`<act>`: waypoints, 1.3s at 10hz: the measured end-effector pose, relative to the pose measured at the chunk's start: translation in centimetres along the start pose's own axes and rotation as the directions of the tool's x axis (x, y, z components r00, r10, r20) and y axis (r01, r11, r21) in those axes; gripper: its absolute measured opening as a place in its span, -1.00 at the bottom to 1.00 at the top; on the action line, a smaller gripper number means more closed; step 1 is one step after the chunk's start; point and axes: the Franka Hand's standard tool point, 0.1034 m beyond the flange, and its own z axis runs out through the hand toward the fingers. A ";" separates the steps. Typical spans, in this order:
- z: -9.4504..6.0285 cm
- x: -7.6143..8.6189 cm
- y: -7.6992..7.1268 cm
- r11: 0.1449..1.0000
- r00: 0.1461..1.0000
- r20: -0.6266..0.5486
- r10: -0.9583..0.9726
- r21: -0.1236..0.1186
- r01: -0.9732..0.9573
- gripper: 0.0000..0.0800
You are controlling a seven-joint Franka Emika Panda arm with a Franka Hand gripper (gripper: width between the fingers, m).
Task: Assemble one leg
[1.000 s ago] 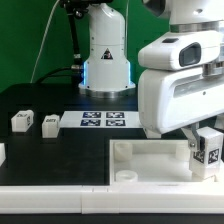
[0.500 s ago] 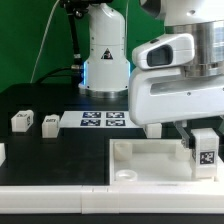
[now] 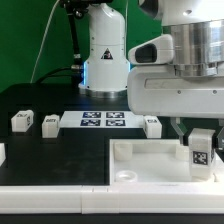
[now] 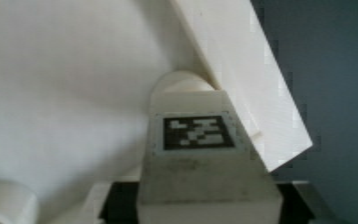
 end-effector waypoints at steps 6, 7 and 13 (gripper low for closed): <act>0.1 -0.3 0.0 0.956 0.956 0.009 0.292 -0.002 -0.292 -0.11; 0.2 -0.4 -0.1 0.957 0.957 0.009 0.289 -0.003 -0.289 0.36; 0.3 -1.4 -0.9 0.920 0.921 0.025 -0.389 -0.048 0.390 0.62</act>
Offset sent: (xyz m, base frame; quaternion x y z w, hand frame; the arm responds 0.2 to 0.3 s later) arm 0.0000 0.0000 0.0000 0.0000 0.0000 0.2377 0.9713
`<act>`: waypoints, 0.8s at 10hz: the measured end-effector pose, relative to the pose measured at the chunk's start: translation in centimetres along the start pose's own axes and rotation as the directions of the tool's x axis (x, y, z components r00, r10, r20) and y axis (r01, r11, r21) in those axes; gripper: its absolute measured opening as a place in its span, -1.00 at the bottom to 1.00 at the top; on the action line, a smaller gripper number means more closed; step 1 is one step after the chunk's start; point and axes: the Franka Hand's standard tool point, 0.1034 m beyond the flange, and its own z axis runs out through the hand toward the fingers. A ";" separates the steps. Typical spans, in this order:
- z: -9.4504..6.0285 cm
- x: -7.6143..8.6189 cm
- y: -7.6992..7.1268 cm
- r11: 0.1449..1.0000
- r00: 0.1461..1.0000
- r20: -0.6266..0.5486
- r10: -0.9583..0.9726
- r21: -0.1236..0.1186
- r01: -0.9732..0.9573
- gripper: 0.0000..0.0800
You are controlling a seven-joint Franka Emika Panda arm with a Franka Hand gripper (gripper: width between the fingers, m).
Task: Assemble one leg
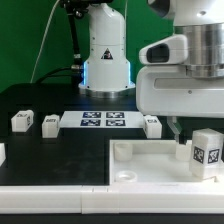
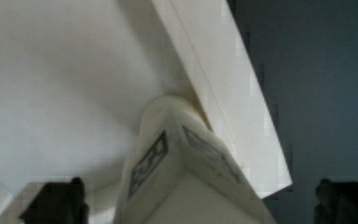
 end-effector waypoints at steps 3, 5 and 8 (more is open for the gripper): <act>0.2 0.0 0.0 0.946 0.946 0.005 -0.324 -0.028 0.324 0.62; 0.2 0.2 0.4 0.864 0.864 0.010 -0.503 -0.028 0.503 0.62; 0.2 0.3 0.5 0.850 0.851 0.010 -0.526 -0.027 0.526 0.32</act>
Offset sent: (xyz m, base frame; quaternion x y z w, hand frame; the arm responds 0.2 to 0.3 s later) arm 0.0023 -0.0074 0.0003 0.0132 -0.0201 -0.2402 0.9704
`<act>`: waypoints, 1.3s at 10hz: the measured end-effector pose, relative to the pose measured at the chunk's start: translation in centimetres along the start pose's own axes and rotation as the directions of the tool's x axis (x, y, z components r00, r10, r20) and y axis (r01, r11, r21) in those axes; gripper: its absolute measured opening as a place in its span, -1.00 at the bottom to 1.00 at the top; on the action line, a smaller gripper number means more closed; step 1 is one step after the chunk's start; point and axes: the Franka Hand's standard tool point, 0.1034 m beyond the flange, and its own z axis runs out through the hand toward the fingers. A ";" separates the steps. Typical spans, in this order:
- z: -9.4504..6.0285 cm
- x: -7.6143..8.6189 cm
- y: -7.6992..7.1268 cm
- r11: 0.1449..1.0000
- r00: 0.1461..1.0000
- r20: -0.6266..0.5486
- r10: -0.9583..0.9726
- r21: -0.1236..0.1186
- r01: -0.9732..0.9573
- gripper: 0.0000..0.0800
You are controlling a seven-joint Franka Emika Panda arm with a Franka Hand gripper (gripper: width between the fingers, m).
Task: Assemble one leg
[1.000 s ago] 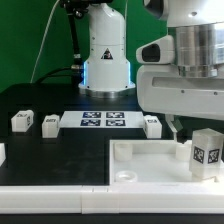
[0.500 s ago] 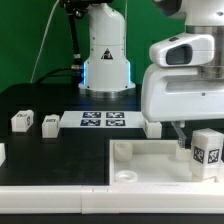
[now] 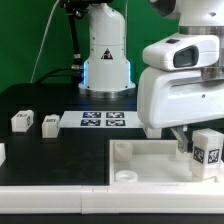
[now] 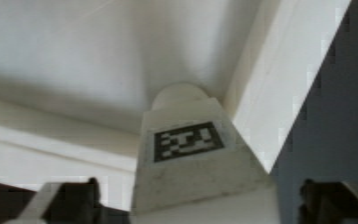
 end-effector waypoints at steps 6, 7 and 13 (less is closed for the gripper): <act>0.0 0.0 0.1 0.983 0.983 0.000 0.185 0.004 -0.185 -0.27; 0.0 0.0 0.2 0.946 0.946 0.003 0.324 0.017 -0.324 -0.27; 0.2 -0.2 0.2 0.429 0.429 0.011 0.903 0.013 -0.903 -0.27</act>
Offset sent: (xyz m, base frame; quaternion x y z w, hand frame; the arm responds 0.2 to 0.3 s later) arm 0.0000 0.0000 0.0000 0.0000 0.0000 0.0000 1.0000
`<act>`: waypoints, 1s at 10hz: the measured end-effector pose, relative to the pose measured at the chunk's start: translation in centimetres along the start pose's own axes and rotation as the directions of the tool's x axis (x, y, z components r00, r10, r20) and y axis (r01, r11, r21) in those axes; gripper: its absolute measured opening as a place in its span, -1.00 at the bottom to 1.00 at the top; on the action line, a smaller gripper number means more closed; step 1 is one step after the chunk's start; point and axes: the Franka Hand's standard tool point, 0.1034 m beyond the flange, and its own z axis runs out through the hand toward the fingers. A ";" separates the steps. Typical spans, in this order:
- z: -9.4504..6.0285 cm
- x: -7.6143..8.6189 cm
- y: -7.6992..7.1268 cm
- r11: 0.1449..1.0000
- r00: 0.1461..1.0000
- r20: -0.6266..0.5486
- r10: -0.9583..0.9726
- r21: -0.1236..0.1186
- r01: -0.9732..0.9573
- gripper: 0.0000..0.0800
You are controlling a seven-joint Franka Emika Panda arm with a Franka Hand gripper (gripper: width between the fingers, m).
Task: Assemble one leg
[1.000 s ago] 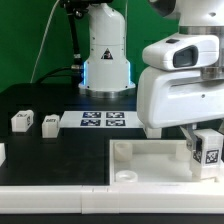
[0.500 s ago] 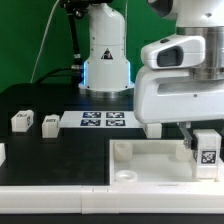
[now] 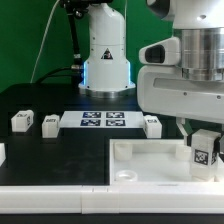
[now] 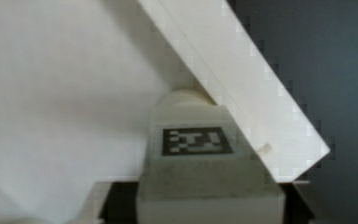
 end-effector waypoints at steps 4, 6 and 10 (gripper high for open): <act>0.0 -0.1 -0.1 0.981 0.981 0.006 0.192 0.003 -0.192 -0.09; 0.0 -0.2 -0.2 0.995 0.995 0.007 0.103 0.003 -0.103 0.40; 0.0 -0.7 -0.4 0.963 0.963 0.007 -0.269 -0.017 0.269 0.62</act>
Offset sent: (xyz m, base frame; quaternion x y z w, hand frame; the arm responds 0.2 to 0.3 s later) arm 0.0000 0.0000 0.0000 0.0000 0.0000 0.0799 0.9968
